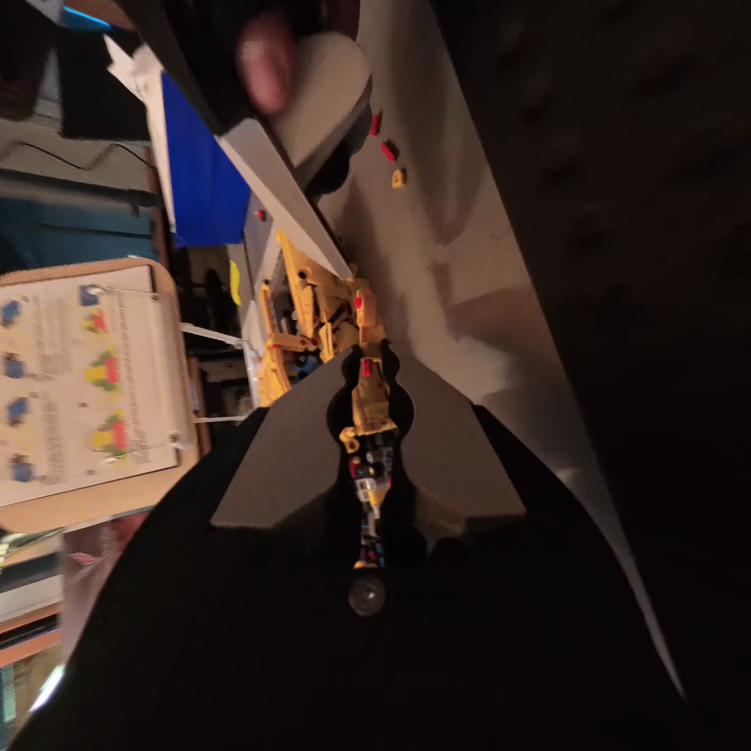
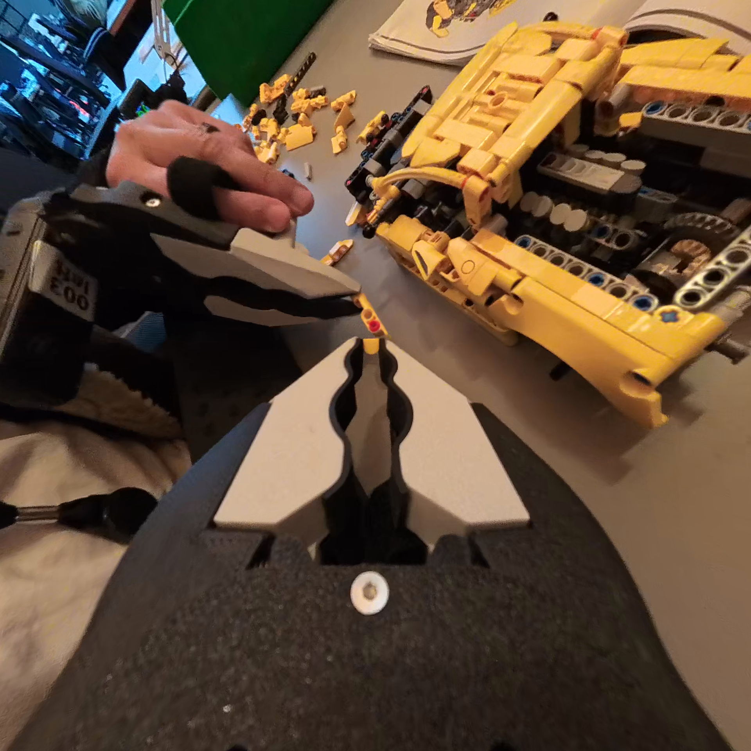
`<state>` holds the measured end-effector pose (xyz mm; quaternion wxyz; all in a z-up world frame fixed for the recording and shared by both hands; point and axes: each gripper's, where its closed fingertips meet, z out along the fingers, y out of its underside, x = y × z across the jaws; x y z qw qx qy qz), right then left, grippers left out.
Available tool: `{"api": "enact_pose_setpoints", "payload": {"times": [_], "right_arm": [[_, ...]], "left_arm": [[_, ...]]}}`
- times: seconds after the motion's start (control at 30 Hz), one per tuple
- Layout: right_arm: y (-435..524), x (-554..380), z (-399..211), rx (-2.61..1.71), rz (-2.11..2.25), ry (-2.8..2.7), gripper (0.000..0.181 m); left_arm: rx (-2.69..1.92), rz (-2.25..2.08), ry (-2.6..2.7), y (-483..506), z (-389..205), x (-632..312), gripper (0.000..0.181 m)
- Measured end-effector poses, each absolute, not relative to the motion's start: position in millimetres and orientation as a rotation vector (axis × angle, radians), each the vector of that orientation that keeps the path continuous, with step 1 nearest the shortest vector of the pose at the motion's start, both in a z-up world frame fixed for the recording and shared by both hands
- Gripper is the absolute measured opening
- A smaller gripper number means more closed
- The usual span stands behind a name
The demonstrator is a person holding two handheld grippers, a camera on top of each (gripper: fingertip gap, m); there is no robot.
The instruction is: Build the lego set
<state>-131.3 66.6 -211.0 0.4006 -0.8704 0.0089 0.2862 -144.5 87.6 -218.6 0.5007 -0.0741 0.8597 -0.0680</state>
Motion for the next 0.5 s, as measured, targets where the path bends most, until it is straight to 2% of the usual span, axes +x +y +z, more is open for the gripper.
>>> {"api": "enact_pose_setpoints", "payload": {"times": [0.5], "right_arm": [[75, -125, -217, -2.237, 0.425, -0.037, 0.006]], "left_arm": [[-0.112, -0.04, 1.963, 87, -219, -138, 0.01]]}}
